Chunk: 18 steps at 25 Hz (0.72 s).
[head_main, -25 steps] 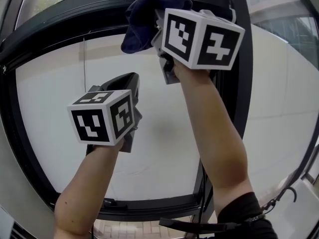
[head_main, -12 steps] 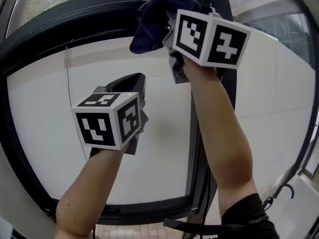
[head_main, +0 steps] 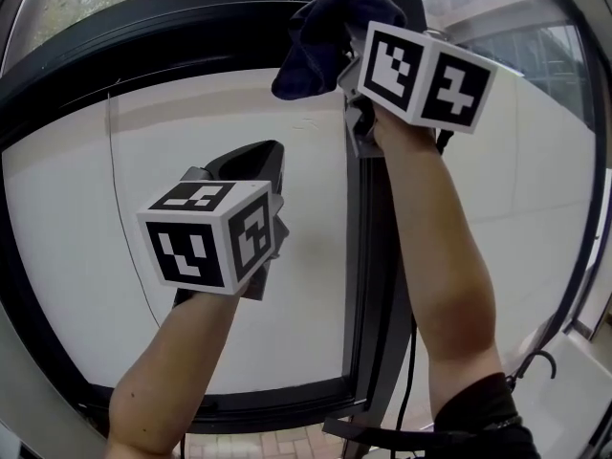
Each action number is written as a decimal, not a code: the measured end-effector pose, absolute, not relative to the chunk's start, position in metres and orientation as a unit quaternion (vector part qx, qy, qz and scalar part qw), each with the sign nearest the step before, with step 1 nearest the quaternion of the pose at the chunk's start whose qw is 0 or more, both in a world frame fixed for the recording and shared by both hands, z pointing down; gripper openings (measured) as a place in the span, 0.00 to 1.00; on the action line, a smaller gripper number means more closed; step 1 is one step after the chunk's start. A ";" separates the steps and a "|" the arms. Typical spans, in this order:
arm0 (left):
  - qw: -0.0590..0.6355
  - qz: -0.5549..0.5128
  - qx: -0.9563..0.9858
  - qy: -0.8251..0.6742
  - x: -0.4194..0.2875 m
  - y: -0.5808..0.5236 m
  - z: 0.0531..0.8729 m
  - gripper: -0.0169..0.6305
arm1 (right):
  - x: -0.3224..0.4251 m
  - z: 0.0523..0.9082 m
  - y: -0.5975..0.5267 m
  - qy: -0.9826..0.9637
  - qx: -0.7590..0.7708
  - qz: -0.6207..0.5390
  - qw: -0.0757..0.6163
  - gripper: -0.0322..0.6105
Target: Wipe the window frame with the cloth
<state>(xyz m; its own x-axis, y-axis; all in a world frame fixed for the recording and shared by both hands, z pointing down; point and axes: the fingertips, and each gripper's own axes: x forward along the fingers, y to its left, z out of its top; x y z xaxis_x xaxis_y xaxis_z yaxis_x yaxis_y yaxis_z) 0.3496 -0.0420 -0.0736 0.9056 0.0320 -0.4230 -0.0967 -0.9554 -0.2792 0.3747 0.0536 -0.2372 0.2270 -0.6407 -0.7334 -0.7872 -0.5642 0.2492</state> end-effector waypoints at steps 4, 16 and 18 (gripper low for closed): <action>0.143 0.214 -0.966 -0.002 0.355 -0.046 -0.076 0.02 | 0.384 -0.241 0.052 0.448 -0.788 0.414 0.085 0.13; 0.154 0.214 -0.964 -0.034 0.382 -0.007 -0.084 0.02 | 0.408 -0.232 0.089 0.423 -0.806 0.408 0.070 0.13; 0.153 0.208 -0.965 -0.045 0.386 -0.004 -0.082 0.02 | 0.411 -0.232 0.091 0.419 -0.810 0.406 0.065 0.13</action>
